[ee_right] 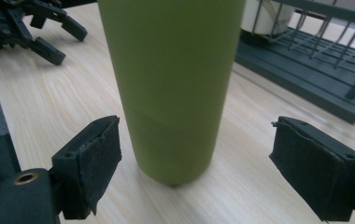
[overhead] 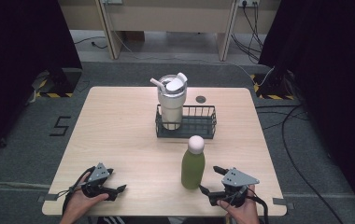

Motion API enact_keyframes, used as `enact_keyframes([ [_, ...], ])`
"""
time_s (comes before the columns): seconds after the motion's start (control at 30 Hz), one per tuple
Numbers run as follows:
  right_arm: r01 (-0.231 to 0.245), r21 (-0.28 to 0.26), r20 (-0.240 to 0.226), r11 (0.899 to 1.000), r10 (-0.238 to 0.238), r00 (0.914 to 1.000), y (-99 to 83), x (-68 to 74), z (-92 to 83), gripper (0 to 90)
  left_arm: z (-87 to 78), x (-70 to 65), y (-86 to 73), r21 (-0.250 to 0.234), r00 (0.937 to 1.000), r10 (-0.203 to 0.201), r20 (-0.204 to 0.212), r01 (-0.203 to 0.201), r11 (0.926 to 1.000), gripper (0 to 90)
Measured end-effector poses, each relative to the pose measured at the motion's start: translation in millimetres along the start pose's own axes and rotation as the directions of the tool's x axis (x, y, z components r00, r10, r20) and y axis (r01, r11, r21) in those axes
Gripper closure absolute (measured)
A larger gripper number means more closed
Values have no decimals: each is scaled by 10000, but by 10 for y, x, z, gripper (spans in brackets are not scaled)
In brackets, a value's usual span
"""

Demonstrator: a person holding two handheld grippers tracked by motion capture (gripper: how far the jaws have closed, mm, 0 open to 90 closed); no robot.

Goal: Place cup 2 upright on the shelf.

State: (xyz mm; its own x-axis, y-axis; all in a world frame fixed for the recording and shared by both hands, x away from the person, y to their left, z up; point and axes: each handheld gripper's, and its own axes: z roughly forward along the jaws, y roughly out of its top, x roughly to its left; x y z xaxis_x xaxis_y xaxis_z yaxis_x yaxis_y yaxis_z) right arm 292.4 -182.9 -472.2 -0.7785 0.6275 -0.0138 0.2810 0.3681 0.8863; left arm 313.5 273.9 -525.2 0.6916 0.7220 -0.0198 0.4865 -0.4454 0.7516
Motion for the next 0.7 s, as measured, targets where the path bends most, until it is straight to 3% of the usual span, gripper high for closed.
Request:
enact_keyframes([
  [0.7,282,-243,-565,9993,-295,9980,68,43,249,153,1,0,0,-6,10000,1,2,-1,10000,141],
])
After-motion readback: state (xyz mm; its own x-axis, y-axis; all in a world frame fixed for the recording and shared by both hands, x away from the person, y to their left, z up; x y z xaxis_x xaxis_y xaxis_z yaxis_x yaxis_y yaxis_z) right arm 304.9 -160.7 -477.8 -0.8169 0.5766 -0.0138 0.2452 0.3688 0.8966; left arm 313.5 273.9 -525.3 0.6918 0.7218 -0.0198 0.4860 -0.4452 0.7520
